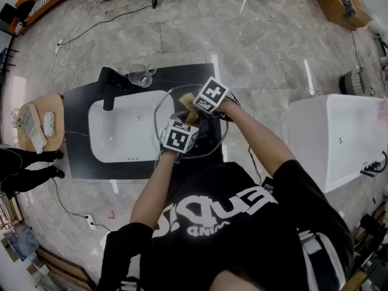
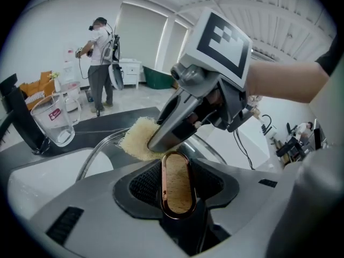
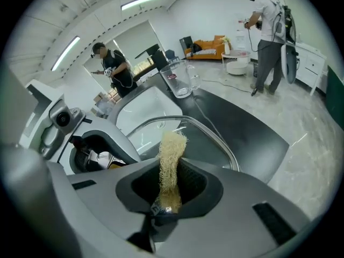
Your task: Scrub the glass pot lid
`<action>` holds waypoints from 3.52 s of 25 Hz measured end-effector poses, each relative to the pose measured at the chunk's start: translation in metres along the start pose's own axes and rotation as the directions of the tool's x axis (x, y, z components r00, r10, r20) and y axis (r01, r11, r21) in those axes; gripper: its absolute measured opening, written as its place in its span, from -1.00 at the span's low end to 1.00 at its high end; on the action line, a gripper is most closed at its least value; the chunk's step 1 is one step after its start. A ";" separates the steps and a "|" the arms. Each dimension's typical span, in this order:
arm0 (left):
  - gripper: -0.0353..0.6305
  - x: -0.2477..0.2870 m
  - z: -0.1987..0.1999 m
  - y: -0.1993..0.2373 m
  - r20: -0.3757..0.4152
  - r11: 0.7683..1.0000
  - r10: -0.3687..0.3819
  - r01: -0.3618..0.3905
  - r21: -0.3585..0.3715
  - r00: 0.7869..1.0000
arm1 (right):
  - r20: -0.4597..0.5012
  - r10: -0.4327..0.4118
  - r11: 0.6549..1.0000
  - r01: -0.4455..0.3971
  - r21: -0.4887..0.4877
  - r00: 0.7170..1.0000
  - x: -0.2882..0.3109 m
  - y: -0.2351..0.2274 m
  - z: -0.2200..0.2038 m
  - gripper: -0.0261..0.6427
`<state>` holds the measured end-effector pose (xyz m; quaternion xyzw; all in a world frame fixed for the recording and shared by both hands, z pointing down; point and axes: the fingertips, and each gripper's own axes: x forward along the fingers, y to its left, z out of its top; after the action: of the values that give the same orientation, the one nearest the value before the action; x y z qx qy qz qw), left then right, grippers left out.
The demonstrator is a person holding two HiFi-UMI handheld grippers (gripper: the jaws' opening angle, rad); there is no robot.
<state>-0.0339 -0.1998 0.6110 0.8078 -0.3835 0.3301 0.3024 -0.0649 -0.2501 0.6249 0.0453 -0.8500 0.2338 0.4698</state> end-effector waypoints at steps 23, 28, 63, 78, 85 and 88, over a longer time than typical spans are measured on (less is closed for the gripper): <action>-0.35 0.001 -0.002 0.002 0.057 0.993 0.119 -0.119 -0.008 0.991 | -0.235 0.097 0.966 -0.149 -0.213 0.967 0.032 0.033 0.029 -0.78; -0.35 0.002 0.000 0.000 0.056 0.994 0.114 -0.114 -0.004 0.992 | -0.283 0.101 0.937 -0.186 -0.295 0.954 0.028 0.039 0.041 -0.78; -0.35 0.002 0.002 0.003 0.104 0.991 0.131 -0.128 -0.035 0.986 | -0.563 0.201 0.786 -0.476 -0.396 0.801 0.095 0.124 0.046 -0.78; -0.35 0.003 -0.001 0.003 0.105 0.991 0.129 -0.126 -0.037 0.986 | -0.321 0.115 0.933 -0.213 -0.291 0.940 0.071 0.047 0.072 -0.78; -0.35 0.005 -0.001 0.003 0.101 0.992 0.123 -0.120 -0.038 0.987 | -0.243 0.085 0.967 -0.139 -0.212 0.966 0.053 0.013 0.069 -0.78; -0.35 0.006 -0.001 0.003 0.098 0.992 0.120 -0.116 -0.039 0.988 | -0.215 0.075 0.977 -0.115 -0.181 0.974 0.046 0.001 0.065 -0.78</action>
<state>-0.0338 -0.2028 0.6167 0.7942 -0.4507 0.3001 0.2760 -0.1415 -0.2712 0.6328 -0.0657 -0.8164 0.1763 0.5459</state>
